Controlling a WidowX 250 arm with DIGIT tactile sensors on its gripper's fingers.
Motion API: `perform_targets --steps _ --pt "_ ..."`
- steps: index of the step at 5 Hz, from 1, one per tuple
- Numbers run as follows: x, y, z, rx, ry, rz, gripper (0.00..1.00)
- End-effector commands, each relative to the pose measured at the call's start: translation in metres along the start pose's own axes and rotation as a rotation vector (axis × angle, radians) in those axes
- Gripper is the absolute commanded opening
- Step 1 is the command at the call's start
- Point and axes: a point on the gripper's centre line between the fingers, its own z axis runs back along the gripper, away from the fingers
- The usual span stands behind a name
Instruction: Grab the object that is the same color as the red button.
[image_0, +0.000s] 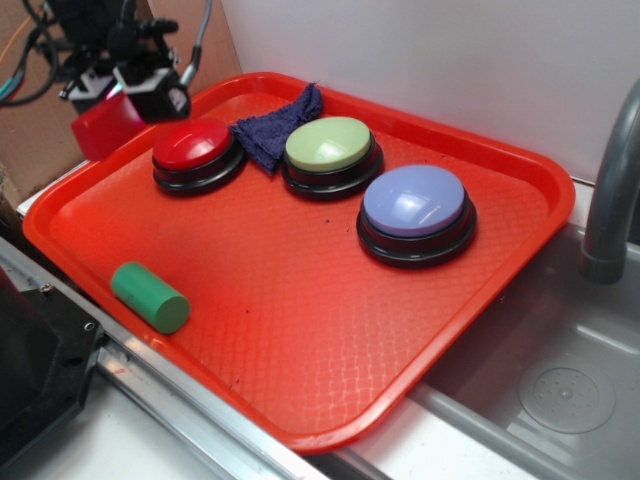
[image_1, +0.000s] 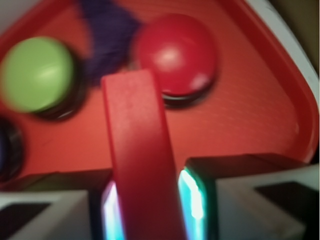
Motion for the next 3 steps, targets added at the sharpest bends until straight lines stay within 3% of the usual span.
perform_targets --steps 1,3 --pt "-0.008 -0.018 0.052 -0.023 -0.03 -0.242 0.0" --pt "-0.015 -0.018 0.036 0.003 0.06 -0.277 0.0"
